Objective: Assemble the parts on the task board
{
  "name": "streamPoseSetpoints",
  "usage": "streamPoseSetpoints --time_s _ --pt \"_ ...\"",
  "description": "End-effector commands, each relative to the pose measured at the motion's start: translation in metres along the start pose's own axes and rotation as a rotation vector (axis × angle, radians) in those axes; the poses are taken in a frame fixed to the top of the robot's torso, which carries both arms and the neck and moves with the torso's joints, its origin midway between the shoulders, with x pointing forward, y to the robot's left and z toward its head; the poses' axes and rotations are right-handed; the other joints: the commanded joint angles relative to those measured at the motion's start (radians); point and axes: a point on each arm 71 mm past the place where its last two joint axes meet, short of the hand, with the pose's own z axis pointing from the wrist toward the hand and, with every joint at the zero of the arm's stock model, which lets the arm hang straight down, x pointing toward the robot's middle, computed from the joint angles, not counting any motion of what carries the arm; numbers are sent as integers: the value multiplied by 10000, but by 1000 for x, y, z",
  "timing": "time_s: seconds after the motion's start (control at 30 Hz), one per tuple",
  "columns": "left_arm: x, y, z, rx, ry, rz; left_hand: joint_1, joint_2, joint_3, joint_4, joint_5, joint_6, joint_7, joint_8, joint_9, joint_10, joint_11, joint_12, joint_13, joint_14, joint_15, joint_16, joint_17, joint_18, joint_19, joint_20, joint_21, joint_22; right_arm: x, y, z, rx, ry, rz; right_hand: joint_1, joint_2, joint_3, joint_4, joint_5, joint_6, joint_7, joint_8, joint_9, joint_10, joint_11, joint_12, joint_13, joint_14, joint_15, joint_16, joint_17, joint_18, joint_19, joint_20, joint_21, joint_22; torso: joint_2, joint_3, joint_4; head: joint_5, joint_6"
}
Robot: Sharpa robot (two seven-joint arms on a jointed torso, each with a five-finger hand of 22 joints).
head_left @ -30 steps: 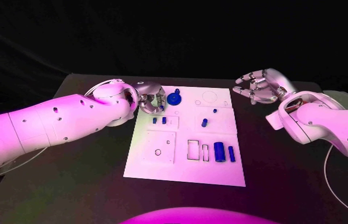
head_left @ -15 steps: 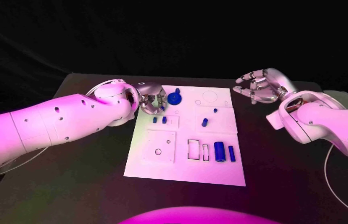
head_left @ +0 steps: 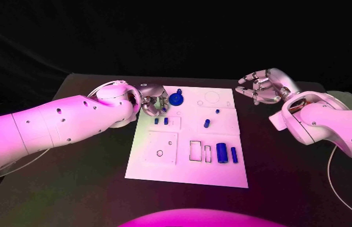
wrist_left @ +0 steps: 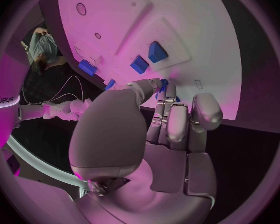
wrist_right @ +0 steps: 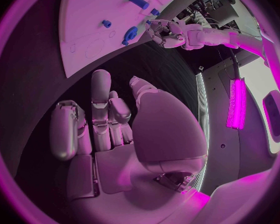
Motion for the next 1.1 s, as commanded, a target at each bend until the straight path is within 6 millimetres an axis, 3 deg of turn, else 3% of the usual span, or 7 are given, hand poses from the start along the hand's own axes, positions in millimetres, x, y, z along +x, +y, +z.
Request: streamPoseSetpoints --time_s 0.03,0.23,0.6,0.73,0.83,0.87,1.1 --pt "4 0 1 -57 271 61 -137 -73 -84 29 -40 -62 43 -158 -42 7 80 -168 -43 -59 95 -53 -66 -141 -121 28 -98 -75 1 1 0 -109 34 -33 -66 -56 -4 26 22 -16 -22 36 17 34 -5 -19 -9 -15 -81 27 -12 92 -80 -5 -33 978 -5 6 1 -5 -1" --pt "4 0 0 -136 269 61 -221 -189 -101 62 -26 -328 218 -480 -144 -203 245 -519 -137 -150 229 -101 -263 -108 -235 130 -230 -257 0 0 0 -102 23 -36 -67 -57 -4 26 22 -18 -22 37 17 8 -5 -55 -45 -15 -81 27 -12 93 -84 -5 -42 973 -7 3 -1 -6 8" --pt "3 0 0 -147 161 46 -292 -281 -185 86 -23 -665 311 -841 -269 -412 351 -829 -206 -274 324 -164 -527 -56 -374 220 -396 -489 0 0 0 -89 32 -41 -68 -74 -7 20 18 -50 -20 47 20 -235 -4 -392 -376 -18 -81 24 -14 136 -176 -7 -240 849 -7 1 1 -10 13" --pt "2 1 0 -161 76 35 -298 -294 -254 82 -13 -889 361 -1034 -339 -575 394 -961 -232 -363 363 -220 -712 -28 -458 253 -501 -632 1 0 0 -77 118 -73 -23 -96 87 22 -33 -161 -9 158 57 -1882 -17 -3107 -2951 -31 -94 15 -20 313 -570 -3 -1216 250 -4 -2 3 -17 16" --pt "2 1 0 -163 -8 25 -289 -294 -342 78 -9 -1100 386 -1204 -421 -735 413 -1062 -255 -464 381 -301 -956 15 -568 272 -651 -847 1 0 0 -73 246 -136 8 -122 213 33 -67 -191 -4 248 85 -2196 14 -4237 -3921 -128 -58 -31 -35 390 -706 0 -1688 -34 -9 -7 -2 -16 24" --pt "2 1 0 -162 -37 21 -283 -290 -375 75 -6 -1158 394 -1247 -442 -819 426 -1106 -270 -520 388 -354 -1089 39 -632 278 -738 -972 2 -1 0 -68 299 -163 47 -167 325 23 -88 -191 74 321 102 -2227 -57 -4981 -4592 1311 -57 4802 6292 389 -695 -19 -1825 -106 -9 -7 -4 -13 26" --pt "-1 2 -3 86 -341 -163 -226 -252 -684 82 -6 -1344 271 -1388 -520 -1176 461 -1203 -309 -702 418 -508 -1508 115 -841 306 -1061 -1399 8 -1 0 -138 1076 -824 290 -368 698 -68 -237 -90 85 441 95 -2173 140 -6664 -6173 890 54 5244 6753 410 -642 87 -2032 -172 -4 -3 -9 9 49"
